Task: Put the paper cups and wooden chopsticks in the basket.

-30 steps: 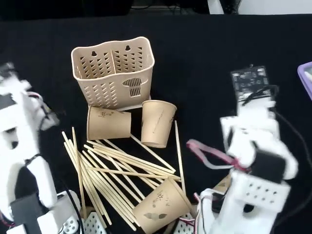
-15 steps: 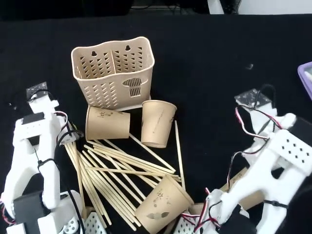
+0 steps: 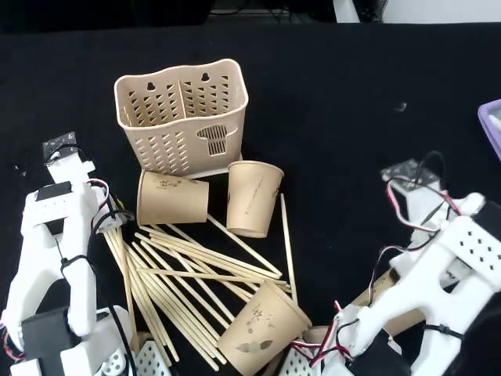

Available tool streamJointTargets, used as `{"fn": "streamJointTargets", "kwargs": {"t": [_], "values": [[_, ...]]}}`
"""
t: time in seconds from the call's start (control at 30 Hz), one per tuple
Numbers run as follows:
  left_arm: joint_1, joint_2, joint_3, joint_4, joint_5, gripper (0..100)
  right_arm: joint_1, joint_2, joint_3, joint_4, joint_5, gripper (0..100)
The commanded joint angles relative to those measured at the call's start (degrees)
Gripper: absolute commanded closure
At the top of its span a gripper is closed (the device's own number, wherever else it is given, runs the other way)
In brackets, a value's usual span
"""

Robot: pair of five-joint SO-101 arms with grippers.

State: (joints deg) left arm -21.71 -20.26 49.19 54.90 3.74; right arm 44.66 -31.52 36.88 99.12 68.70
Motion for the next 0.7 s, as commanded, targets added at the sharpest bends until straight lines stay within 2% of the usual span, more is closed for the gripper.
{"fn": "streamJointTargets", "kwargs": {"t": [0.0,0.33,0.53,0.67], "values": [[0.7,-1.9,-0.7,-0.6,0.2,79,0.9,0.0,2.8,1.8,0.8,77.5],[0.7,-1.9,-0.6,-0.5,0.2,79,0.9,0.1,4.7,1.1,0.8,77.5],[0.7,-1.9,-0.5,-0.5,0.2,79,2.6,0.1,5.1,-13.4,0.8,77.5],[0.7,-1.9,-0.5,-0.5,0.2,79,2.7,0.1,6.4,-9.1,0.8,77.6]]}}
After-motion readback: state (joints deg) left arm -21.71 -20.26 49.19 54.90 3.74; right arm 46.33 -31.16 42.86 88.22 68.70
